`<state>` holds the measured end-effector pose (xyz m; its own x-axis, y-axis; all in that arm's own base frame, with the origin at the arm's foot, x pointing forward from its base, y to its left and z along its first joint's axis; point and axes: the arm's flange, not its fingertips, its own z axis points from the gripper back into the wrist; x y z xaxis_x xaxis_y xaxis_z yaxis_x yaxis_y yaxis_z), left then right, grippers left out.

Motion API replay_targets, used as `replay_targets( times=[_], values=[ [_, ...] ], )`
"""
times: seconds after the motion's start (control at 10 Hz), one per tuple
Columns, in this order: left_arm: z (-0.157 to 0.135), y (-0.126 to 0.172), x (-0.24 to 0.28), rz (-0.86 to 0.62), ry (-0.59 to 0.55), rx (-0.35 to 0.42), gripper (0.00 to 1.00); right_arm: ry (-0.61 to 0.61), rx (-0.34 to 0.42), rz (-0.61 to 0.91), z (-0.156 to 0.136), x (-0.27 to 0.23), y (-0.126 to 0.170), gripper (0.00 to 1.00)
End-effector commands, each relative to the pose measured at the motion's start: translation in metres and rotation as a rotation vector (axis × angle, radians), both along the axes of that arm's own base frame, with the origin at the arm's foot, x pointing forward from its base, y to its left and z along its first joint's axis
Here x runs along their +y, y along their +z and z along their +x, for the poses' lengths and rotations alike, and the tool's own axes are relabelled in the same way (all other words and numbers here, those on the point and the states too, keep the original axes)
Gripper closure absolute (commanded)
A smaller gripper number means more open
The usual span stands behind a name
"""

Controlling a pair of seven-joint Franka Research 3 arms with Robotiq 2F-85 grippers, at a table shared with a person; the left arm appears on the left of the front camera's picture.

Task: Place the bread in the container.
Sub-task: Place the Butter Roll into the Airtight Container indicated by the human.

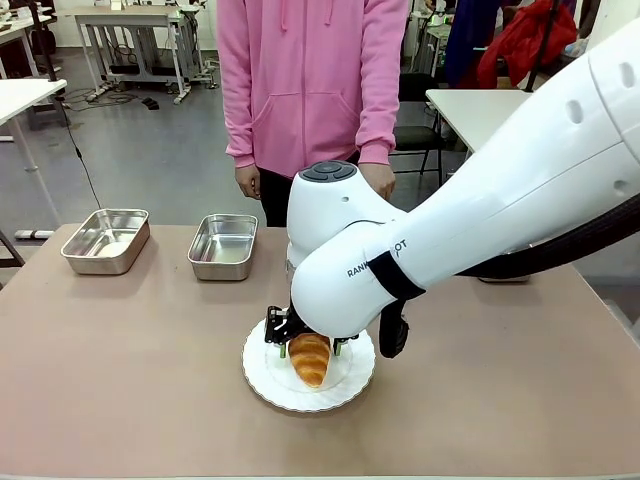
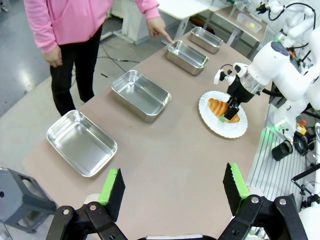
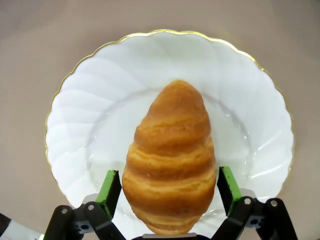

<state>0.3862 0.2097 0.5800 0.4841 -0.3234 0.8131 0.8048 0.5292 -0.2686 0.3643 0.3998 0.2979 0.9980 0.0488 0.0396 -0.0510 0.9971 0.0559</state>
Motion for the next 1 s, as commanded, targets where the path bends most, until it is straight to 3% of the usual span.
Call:
replay_targets(
  times=[0.0,0.1,0.2,0.3,0.4,0.5,0.6,0.7,0.9],
  values=[
    [-0.0014,0.0034,-0.0007,-0.012,0.0,0.005,0.0,-0.031,-0.021,-0.03,0.0025,0.0135,-0.0051,0.0],
    [-0.0014,0.0034,-0.0007,-0.012,0.0,0.005,0.0,-0.047,-0.017,-0.045,0.0023,0.0141,-0.0049,0.17],
    [-0.0014,0.0034,-0.0007,-0.012,0.0,0.005,0.0,-0.052,-0.017,-0.063,0.0013,0.0138,-0.0048,0.2],
    [-0.0014,0.0034,-0.0007,-0.012,0.0,0.005,0.0,-0.051,-0.02,-0.068,0.0018,0.0137,-0.0043,0.37],
    [-0.0014,0.0034,-0.0007,-0.012,0.0,0.005,0.0,-0.046,-0.017,-0.073,0.0007,0.0132,-0.0045,0.4],
    [-0.0014,0.0034,-0.0007,-0.012,0.0,0.005,0.0,-0.035,-0.016,-0.081,-0.0005,0.0125,-0.0041,0.57],
    [-0.0014,0.0034,-0.0007,-0.012,0.0,0.005,0.0,-0.034,-0.015,-0.158,0.0014,0.0123,-0.0067,0.6],
    [-0.0014,0.0034,-0.0007,-0.012,0.0,0.005,0.0,-0.015,0.002,-0.036,0.0017,0.0059,0.0019,0.6],
    [-0.0014,0.0034,-0.0007,-0.012,0.0,0.005,0.0,-0.015,0.002,-0.036,0.0017,0.0059,0.0019,0.6]
  ],
)
